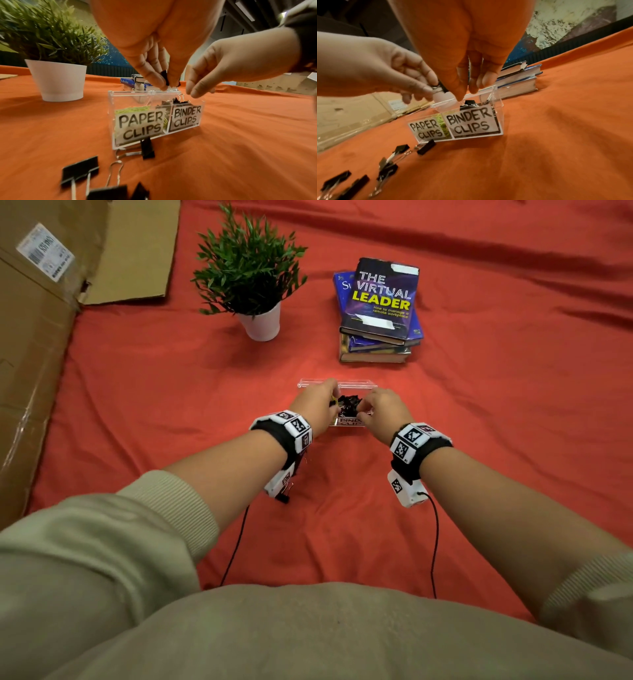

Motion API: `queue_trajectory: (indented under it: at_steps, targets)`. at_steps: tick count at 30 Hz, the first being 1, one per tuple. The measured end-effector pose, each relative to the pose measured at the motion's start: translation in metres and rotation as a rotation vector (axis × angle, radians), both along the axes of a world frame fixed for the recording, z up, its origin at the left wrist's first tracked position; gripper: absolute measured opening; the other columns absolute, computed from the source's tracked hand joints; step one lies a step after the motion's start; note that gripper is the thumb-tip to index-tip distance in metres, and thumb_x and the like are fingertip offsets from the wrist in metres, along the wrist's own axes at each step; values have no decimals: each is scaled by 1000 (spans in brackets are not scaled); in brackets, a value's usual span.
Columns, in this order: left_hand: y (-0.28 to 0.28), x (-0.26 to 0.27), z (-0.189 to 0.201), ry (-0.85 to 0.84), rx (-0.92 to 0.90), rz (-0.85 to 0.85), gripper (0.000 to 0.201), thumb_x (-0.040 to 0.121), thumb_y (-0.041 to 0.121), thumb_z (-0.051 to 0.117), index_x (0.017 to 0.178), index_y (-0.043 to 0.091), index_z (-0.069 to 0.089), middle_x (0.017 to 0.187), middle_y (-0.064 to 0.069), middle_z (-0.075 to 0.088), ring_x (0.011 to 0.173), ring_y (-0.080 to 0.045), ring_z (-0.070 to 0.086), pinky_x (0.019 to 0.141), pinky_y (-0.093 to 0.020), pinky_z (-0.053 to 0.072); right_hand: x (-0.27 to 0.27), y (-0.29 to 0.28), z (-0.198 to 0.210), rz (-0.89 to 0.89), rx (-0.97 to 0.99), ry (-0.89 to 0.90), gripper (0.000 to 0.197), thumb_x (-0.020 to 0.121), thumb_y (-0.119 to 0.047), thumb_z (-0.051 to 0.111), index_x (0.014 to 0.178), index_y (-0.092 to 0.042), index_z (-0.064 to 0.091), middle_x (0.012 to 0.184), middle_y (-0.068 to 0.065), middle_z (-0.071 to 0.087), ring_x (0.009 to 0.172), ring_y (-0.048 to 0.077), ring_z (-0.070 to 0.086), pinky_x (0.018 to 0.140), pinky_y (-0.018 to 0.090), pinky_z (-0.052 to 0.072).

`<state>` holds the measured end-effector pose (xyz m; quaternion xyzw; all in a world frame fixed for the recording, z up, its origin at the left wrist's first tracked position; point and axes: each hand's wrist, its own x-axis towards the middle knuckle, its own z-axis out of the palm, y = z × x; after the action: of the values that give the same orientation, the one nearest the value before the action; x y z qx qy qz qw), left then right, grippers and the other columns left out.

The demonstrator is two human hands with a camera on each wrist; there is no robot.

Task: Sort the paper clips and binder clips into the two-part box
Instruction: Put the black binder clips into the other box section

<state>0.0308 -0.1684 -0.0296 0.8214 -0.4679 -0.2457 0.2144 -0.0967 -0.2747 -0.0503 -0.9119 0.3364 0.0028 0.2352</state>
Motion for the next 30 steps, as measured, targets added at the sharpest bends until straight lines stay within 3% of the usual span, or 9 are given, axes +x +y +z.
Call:
queue_trajectory:
  at_steps: [3,6,9,11,16,20,23,25,30]
  targets:
    - [-17,-3,-1,-52,23,-34,17,85,11,61,102,12,56,95,-15,66,86,-32,62,75,-38,52,-1,-3,-9,58,-50,136,24,86,-15,54,102,-11,71,111,11,62,109,34,51,99,37,37]
    - [-29,-6,-7,-79,61,-116,17,87,7,55,104,9,57,101,-17,66,92,-33,61,73,-37,48,-7,-4,-12,-10,-34,113,26,87,-16,53,106,-10,70,117,11,59,116,35,46,104,36,34]
    - [-31,-6,-16,-110,118,-241,20,90,7,51,107,6,62,109,-16,63,107,-33,58,89,-39,47,-12,-1,-6,-87,-46,-5,24,86,-14,55,103,-9,70,110,12,60,109,32,45,96,33,36]
    - [-26,-4,-22,-126,73,-269,23,92,10,50,108,4,64,113,-13,60,116,-31,50,101,-37,38,-12,6,-4,-94,-40,-61,20,84,-14,56,97,-10,71,103,12,61,105,31,47,92,33,37]
    - [20,21,-30,-87,-130,-53,14,86,14,60,97,10,66,105,-9,57,108,-26,51,98,-35,40,4,49,-7,160,81,-27,20,84,-13,53,96,-10,69,98,10,63,101,27,56,90,34,44]
    - [85,41,-45,-98,9,167,18,84,15,59,102,13,63,107,-9,54,108,-26,49,97,-36,40,25,90,-19,360,120,83,37,85,-6,50,122,-10,56,125,9,52,118,26,45,100,40,44]
    - [125,44,-57,-107,177,208,34,82,21,62,116,13,58,115,-11,50,116,-29,45,103,-37,38,39,103,-31,370,36,192,52,86,-8,48,137,-14,39,145,10,33,129,32,31,104,46,40]
    - [142,42,-63,-84,250,183,45,82,27,65,124,16,54,117,-11,48,116,-29,45,104,-37,39,44,108,-37,338,-42,279,53,88,-13,47,139,-13,34,145,14,31,128,36,30,104,47,40]
    - [153,37,-70,-15,263,144,46,84,20,65,128,16,52,119,-8,47,117,-27,50,103,-38,42,42,114,-50,310,-109,302,35,89,-12,50,124,-7,47,131,14,40,115,36,39,95,44,44]
